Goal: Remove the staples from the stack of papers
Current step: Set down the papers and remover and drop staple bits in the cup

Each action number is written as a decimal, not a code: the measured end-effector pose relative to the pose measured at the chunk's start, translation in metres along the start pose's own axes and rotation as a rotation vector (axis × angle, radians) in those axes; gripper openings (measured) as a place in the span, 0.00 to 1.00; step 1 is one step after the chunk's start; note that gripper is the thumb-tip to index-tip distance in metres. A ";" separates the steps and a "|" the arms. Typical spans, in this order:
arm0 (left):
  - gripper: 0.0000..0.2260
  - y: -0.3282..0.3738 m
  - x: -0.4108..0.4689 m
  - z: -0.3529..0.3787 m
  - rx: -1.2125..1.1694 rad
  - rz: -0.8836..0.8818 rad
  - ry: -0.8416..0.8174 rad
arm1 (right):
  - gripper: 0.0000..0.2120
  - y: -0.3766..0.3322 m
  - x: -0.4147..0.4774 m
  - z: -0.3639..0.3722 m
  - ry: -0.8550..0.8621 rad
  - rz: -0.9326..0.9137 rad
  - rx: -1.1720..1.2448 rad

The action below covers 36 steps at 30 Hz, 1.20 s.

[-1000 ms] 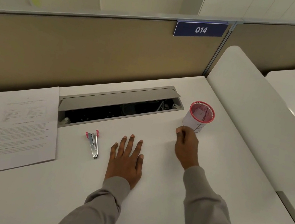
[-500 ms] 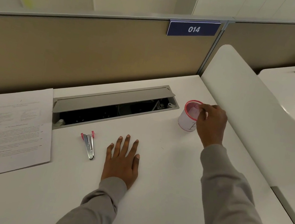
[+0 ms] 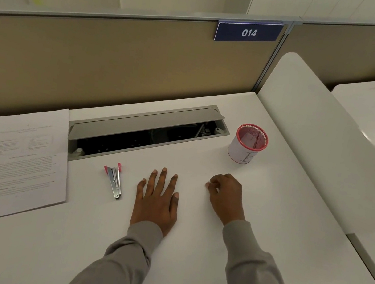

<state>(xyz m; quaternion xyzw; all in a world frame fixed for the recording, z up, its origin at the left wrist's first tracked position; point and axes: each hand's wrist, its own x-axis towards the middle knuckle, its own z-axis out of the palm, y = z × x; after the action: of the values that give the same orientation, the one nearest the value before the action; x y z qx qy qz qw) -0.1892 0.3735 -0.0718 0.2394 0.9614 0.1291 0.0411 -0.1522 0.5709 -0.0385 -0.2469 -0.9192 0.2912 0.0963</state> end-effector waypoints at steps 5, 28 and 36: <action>0.26 -0.001 0.000 0.001 -0.003 0.001 0.004 | 0.05 -0.008 -0.005 0.006 0.019 -0.066 -0.225; 0.26 0.000 -0.001 0.001 -0.015 -0.002 0.000 | 0.06 -0.016 0.095 -0.105 0.355 -0.063 -0.120; 0.25 0.000 0.000 0.002 -0.004 -0.005 0.008 | 0.03 -0.004 0.100 -0.102 0.310 0.003 -0.085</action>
<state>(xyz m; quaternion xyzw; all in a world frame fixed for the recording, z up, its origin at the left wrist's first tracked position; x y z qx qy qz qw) -0.1892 0.3735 -0.0737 0.2362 0.9619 0.1320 0.0382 -0.2072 0.6687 0.0505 -0.2941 -0.9046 0.2105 0.2258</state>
